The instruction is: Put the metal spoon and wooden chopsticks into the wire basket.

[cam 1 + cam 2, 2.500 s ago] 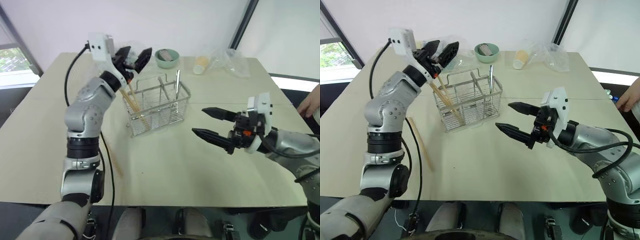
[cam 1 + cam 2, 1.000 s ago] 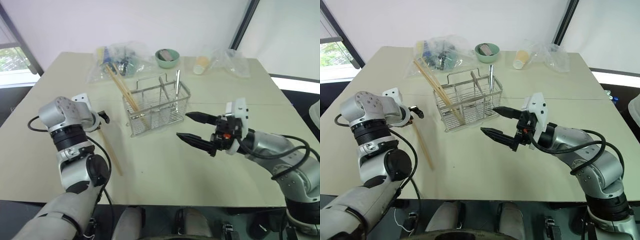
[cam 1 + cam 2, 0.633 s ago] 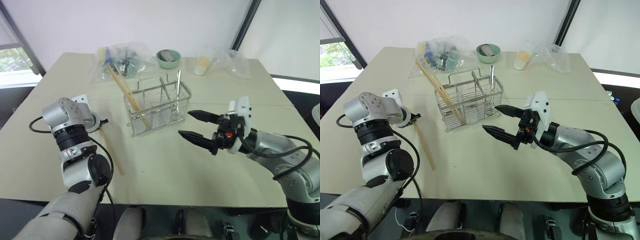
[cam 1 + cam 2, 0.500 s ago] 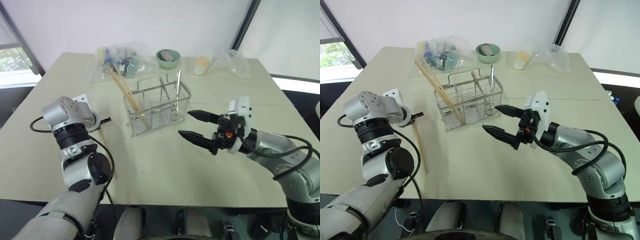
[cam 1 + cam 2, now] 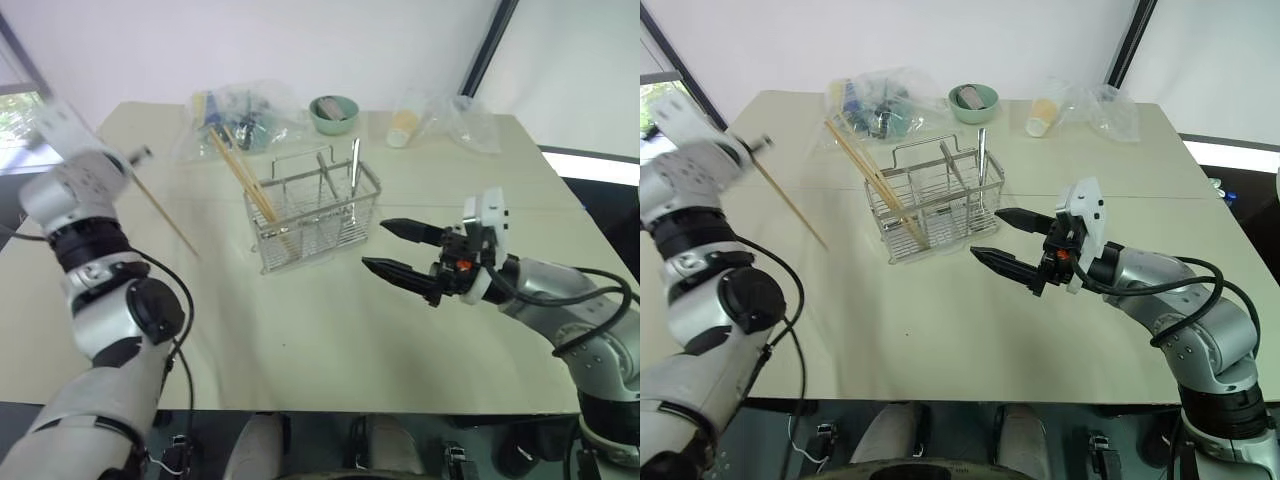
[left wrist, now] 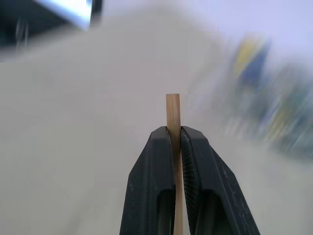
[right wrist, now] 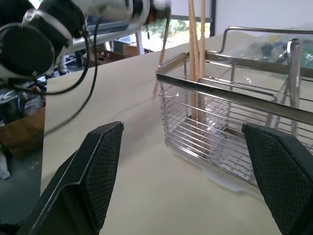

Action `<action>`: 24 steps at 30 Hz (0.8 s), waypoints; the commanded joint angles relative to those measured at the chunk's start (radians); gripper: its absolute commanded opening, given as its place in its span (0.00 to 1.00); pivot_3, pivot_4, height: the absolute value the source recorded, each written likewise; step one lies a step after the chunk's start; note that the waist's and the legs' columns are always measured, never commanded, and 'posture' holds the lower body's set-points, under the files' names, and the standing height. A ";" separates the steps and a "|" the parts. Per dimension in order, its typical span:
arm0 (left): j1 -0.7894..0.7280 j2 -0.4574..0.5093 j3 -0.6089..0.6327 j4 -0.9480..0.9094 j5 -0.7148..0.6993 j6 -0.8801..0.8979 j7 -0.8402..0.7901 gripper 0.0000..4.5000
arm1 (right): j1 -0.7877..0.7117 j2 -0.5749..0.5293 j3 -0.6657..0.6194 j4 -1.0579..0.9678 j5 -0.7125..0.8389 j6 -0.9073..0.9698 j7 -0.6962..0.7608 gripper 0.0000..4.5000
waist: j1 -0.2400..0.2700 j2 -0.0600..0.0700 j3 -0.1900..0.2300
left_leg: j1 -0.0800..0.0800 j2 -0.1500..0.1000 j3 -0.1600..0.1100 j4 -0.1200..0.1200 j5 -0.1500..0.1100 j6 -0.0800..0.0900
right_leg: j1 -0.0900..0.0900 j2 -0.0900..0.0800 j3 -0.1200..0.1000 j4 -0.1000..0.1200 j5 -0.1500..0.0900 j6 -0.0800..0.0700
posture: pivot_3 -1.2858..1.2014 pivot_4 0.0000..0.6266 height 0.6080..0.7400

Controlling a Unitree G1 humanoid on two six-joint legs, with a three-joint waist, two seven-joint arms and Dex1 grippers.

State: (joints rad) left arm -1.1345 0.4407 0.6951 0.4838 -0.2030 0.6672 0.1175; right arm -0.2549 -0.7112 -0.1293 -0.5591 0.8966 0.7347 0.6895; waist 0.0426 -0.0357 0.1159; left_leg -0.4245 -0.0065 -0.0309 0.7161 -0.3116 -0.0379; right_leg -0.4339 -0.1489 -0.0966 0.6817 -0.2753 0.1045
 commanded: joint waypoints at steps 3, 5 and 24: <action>-0.098 0.007 -0.011 -0.118 -0.214 -0.118 -0.182 0.01 | -0.039 -0.021 -0.041 0.001 0.036 0.017 0.009 0.89 | 0.000 -0.001 0.000 | -0.001 -0.002 0.000 0.002 0.001 0.000 | 0.002 -0.002 0.000 0.000 0.000 0.000 | 0.52 0.24 0.19; -0.116 0.010 -0.046 -0.178 -0.289 -0.077 -0.256 0.01 | -0.041 -0.026 -0.039 0.001 0.031 0.020 0.008 0.89 | -0.002 -0.001 0.000 | -0.001 -0.002 0.000 0.002 0.000 0.005 | 0.003 -0.002 -0.001 -0.002 0.001 0.002 | 0.52 0.24 0.19; 0.207 -0.054 -0.402 -0.611 -0.508 0.120 -0.486 0.01 | -0.009 -0.039 -0.079 -0.005 0.029 0.022 -0.021 0.89 | -0.005 0.004 0.000 | 0.005 -0.001 0.000 0.001 -0.001 0.010 | 0.006 0.001 -0.001 -0.001 0.001 0.002 | 0.52 0.24 0.19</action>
State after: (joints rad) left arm -0.9403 0.3916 0.3154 -0.1011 -0.7242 0.8107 -0.3649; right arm -0.2601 -0.7470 -0.1737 -0.5444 0.9172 0.7598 0.6735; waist 0.0381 -0.0315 0.1162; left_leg -0.4195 -0.0073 -0.0310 0.7174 -0.3124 -0.0275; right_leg -0.4275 -0.1484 -0.0974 0.6809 -0.2746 0.1060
